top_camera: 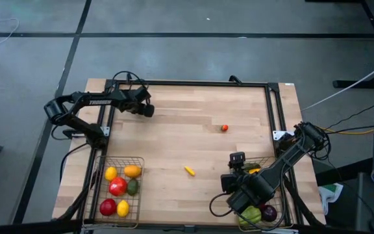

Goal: Sort produce into baskets
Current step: Put the green mushroom into the right wire basket

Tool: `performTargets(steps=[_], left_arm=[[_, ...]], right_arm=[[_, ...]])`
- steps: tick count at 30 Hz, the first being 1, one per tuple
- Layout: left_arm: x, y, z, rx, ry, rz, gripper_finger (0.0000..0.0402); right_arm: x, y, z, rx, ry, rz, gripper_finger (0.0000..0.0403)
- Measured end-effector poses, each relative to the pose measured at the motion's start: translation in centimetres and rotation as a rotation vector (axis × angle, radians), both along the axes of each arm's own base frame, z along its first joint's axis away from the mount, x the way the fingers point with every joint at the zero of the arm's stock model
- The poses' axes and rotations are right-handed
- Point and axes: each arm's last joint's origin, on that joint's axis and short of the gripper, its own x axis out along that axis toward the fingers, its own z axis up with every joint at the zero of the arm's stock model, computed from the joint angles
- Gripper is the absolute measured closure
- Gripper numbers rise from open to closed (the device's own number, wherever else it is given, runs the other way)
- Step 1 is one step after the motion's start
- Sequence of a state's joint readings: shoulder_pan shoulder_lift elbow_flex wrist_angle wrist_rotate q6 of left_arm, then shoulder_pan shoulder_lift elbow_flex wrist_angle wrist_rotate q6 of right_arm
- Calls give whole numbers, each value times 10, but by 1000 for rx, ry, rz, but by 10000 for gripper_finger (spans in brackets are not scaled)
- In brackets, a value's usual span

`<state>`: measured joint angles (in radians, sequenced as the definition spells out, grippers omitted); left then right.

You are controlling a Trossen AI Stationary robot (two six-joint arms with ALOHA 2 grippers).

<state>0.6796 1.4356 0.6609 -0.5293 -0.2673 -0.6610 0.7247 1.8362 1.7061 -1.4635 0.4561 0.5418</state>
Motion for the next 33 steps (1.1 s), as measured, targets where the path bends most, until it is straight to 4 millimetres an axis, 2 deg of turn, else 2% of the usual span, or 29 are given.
performTargets(steps=[7, 19, 25, 33], left_arm=[[11, -2, 2, -68, -144, -105, 302], [55, -15, 21, -173, -653, -280, 302], [82, -38, 36, -180, -858, -415, 302], [108, -85, 55, -162, -1041, -621, 302]], right_arm=[[0, 0, 0, 0, 0, 0, 139], [4, 1, 1, -24, -79, 2, 139], [11, 5, 2, -69, -143, 100, 139], [28, 1, 5, -74, -202, 175, 139]])
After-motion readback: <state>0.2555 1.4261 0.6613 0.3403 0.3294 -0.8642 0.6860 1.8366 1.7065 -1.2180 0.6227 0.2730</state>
